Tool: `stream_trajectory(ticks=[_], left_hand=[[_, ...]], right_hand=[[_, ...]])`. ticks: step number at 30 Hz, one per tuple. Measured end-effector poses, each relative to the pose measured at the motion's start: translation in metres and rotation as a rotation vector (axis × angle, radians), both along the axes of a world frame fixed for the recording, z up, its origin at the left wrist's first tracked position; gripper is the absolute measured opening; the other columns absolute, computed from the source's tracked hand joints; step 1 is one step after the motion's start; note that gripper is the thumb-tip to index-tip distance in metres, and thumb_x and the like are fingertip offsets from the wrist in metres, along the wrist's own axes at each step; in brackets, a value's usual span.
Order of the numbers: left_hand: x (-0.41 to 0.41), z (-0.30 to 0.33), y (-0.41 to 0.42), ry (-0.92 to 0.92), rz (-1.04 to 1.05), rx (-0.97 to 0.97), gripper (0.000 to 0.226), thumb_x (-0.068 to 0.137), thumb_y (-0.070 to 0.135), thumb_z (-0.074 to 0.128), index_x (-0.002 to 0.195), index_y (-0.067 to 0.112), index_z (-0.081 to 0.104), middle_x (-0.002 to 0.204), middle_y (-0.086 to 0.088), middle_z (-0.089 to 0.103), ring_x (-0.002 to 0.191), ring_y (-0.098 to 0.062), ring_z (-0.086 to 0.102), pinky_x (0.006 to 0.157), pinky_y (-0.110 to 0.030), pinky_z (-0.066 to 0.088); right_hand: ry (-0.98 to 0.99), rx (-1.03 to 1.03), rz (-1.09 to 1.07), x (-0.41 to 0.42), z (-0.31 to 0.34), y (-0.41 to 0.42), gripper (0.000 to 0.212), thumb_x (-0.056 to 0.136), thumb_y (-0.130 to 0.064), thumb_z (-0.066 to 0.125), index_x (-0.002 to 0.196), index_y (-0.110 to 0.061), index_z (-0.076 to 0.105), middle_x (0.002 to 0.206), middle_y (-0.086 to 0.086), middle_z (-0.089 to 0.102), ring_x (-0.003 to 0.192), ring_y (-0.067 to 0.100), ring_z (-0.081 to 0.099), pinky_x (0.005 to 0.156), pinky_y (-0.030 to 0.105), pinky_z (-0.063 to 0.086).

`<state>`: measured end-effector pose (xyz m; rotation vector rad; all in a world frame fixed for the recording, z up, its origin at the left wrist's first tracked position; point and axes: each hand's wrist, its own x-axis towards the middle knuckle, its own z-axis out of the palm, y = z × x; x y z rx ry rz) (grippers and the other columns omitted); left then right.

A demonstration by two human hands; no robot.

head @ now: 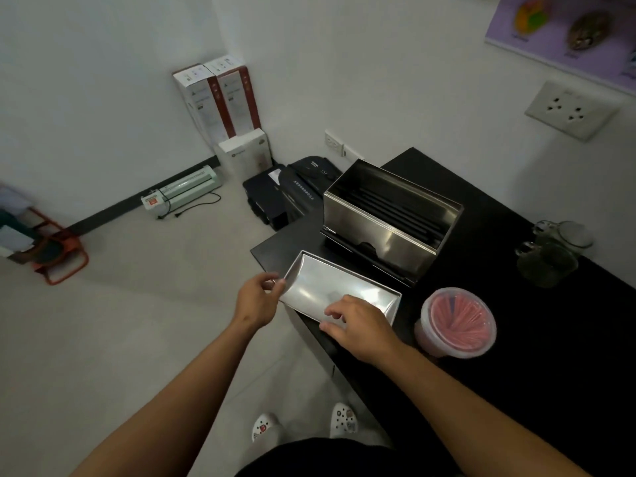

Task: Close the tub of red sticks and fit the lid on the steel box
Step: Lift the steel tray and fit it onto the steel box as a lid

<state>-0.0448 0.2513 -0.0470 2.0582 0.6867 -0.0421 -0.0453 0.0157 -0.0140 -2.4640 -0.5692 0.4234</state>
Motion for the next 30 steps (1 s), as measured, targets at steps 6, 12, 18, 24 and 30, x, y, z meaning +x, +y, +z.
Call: stream_trajectory(ticks=[6, 12, 18, 24, 30], left_hand=[[-0.003, -0.008, -0.004, -0.030, -0.016, -0.138, 0.016, 0.101, 0.011, 0.064, 0.105, 0.011, 0.080, 0.072, -0.007, 0.071, 0.061, -0.023, 0.063, 0.072, -0.041, 0.058], [-0.007, -0.006, 0.001, -0.046, -0.016, -0.222, 0.017, 0.101, 0.003, 0.064, 0.104, 0.012, 0.078, 0.076, -0.002, 0.071, 0.069, -0.024, 0.066, 0.070, -0.034, 0.063], [-0.018, 0.009, 0.015, -0.065, -0.082, -0.278, 0.028, 0.103, 0.004, 0.060, 0.096, 0.025, 0.078, 0.080, -0.005, 0.072, 0.068, -0.021, 0.065, 0.071, -0.035, 0.062], [-0.030, 0.045, 0.049, -0.146, -0.068, -0.312, 0.019, 0.100, 0.023, 0.067, 0.092, 0.032, 0.081, 0.080, 0.004, 0.078, 0.077, -0.014, 0.074, 0.068, -0.023, 0.061], [-0.049, 0.080, 0.073, -0.238, -0.095, -0.266, 0.037, 0.109, 0.049, 0.048, 0.100, 0.036, 0.081, 0.098, 0.014, 0.079, 0.102, 0.000, 0.070, 0.092, -0.029, 0.055]], right_hand=[[-0.010, -0.073, -0.001, -0.002, -0.015, 0.015, 0.027, 0.094, -0.045, 0.071, 0.110, -0.025, 0.077, 0.101, -0.003, 0.068, 0.095, 0.021, 0.067, 0.076, 0.028, 0.045], [-0.098, -0.162, 0.065, -0.006, -0.021, 0.022, 0.027, 0.101, -0.039, 0.060, 0.100, -0.018, 0.078, 0.098, 0.002, 0.066, 0.093, 0.028, 0.066, 0.076, 0.033, 0.046], [-0.221, -0.120, 0.092, -0.016, -0.003, 0.026, 0.028, 0.103, -0.029, 0.056, 0.096, -0.012, 0.078, 0.097, 0.006, 0.066, 0.095, 0.028, 0.064, 0.075, 0.036, 0.044], [-0.291, -0.009, 0.023, -0.018, 0.058, 0.041, 0.015, 0.100, -0.025, 0.066, 0.098, -0.017, 0.078, 0.096, 0.003, 0.068, 0.089, 0.029, 0.068, 0.078, 0.044, 0.054], [-0.191, 0.074, -0.021, -0.015, 0.102, 0.071, 0.014, 0.102, -0.032, 0.063, 0.102, -0.027, 0.076, 0.093, -0.010, 0.062, 0.082, 0.012, 0.062, 0.076, 0.037, 0.052]])
